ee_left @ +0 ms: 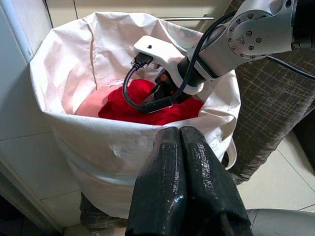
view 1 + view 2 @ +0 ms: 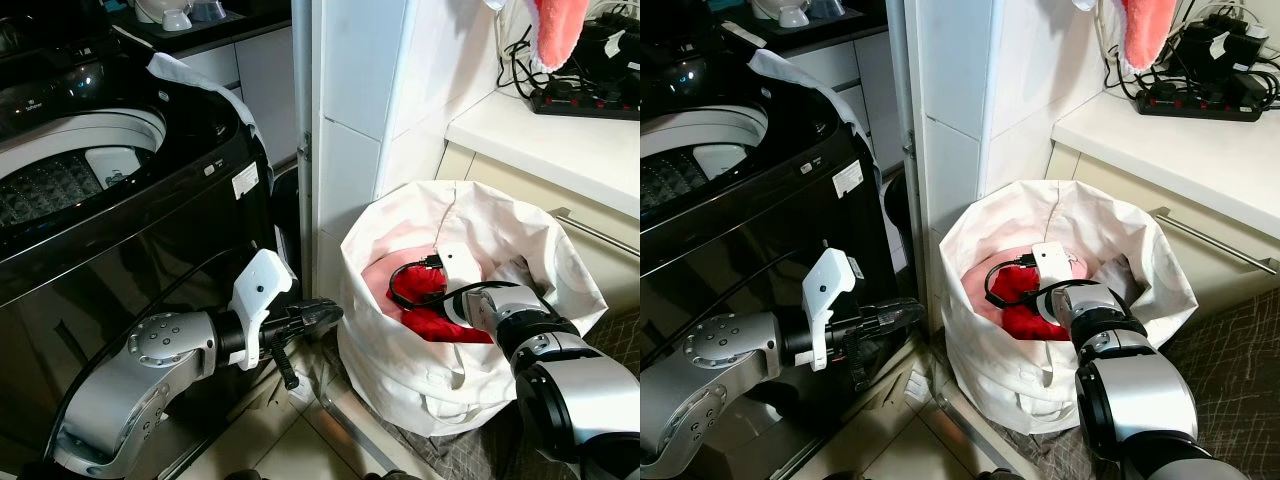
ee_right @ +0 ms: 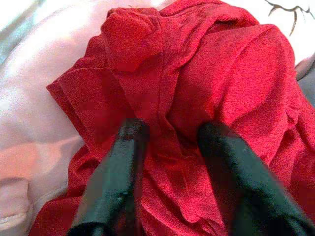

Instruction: Clothes washing

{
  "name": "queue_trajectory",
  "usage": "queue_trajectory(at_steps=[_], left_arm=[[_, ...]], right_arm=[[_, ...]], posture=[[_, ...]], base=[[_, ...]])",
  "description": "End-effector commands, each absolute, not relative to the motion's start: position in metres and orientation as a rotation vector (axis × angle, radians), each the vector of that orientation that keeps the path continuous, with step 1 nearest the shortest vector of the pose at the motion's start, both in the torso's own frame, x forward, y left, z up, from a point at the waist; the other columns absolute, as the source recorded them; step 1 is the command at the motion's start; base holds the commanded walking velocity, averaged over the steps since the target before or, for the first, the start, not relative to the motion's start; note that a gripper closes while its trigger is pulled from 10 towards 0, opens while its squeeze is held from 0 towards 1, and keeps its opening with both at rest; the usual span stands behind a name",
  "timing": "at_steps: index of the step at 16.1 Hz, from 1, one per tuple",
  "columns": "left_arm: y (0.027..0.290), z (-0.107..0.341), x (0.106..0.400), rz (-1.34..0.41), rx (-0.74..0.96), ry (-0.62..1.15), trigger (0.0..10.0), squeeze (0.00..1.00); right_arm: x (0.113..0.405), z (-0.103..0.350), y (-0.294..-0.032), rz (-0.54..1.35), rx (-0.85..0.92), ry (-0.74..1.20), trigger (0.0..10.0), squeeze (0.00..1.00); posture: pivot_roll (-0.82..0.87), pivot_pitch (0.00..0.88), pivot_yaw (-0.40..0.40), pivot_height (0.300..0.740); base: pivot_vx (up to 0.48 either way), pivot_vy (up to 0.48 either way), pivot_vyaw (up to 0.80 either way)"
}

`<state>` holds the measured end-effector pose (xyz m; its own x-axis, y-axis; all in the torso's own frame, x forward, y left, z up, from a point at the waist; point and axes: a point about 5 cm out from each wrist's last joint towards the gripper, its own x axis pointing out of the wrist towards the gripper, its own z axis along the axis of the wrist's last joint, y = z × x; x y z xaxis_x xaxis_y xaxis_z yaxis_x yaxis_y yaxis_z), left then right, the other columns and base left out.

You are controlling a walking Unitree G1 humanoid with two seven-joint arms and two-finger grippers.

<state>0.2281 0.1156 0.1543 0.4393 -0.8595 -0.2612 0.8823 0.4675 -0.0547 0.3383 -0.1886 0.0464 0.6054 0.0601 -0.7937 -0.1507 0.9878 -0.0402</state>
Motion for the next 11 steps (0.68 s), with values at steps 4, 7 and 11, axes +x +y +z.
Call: queue_trajectory(at_steps=[4, 7, 11], left_arm=[[0.114, 0.156, 0.227, -1.095, 0.099, 0.264, 10.0, 0.0], [0.114, 0.156, 0.228, -1.094, 0.102, 0.264, 10.0, 0.0], [0.118, 0.154, 0.238, -0.988, 0.161, 0.234, 10.0, 0.0]], right_arm=[[0.337, 0.044, -0.188, 0.125, -0.087, 0.911, 0.0, 0.0], [0.338, 0.046, -0.189, 0.121, -0.081, 0.899, 0.0, 0.0], [0.352, 0.064, -0.195, 0.074, 0.02, 0.774, 0.0, 0.0]], posture=[[0.07, 0.0, -0.012, 0.74], [0.07, 0.0, -0.013, 0.74], [0.08, 0.0, -0.019, 0.74]], base=[[0.0, 0.0, 0.0], [0.0, 0.0, 0.0], [0.0, 0.0, 0.0]])
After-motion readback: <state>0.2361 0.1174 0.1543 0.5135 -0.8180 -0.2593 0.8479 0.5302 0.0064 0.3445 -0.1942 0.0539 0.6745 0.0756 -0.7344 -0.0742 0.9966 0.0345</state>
